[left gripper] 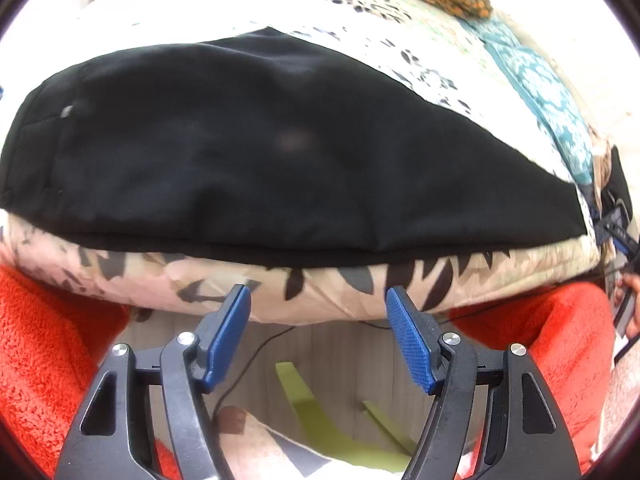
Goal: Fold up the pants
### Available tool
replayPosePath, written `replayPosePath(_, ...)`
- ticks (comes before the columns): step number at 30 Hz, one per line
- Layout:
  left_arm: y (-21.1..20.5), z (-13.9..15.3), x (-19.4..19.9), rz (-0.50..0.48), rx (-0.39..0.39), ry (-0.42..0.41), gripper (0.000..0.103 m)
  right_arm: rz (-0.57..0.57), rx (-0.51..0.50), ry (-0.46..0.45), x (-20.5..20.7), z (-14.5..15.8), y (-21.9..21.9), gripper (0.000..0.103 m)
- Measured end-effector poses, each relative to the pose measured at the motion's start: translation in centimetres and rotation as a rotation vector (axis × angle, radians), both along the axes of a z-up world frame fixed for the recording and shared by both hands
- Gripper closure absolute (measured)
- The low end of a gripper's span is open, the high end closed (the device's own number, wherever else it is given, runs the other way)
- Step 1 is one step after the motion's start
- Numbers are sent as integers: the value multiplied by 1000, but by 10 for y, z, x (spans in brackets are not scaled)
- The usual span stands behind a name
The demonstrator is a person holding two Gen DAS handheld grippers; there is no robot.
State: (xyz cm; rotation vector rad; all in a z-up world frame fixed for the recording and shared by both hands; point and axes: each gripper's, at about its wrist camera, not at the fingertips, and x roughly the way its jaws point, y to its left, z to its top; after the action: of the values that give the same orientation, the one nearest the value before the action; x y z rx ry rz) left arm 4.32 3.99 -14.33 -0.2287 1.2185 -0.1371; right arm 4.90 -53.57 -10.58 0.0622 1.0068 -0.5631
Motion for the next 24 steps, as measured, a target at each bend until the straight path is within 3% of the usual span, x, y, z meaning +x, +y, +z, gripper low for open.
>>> replayPosePath(4,78,5,5,283,-7,-29,28,158,69,-115,13,17,77,15)
replayPosePath(8,156,0,-1,532,-4,-22,27,412,259,-192,33,10,180,15)
replayPosePath(12,202,-15,-3,626,-53,29,26,678,408,-140,53,-20,284,15)
replayPosePath(15,219,-27,3,645,-62,71,21,827,415,-85,58,-48,347,15)
replayPosePath(19,234,-36,7,690,-122,66,21,898,368,9,55,-90,385,16)
replayPosePath(22,234,-37,11,693,-145,27,40,914,333,49,46,-105,386,15)
replayPosePath(24,233,-33,13,690,-110,5,63,916,331,45,43,-103,381,15)
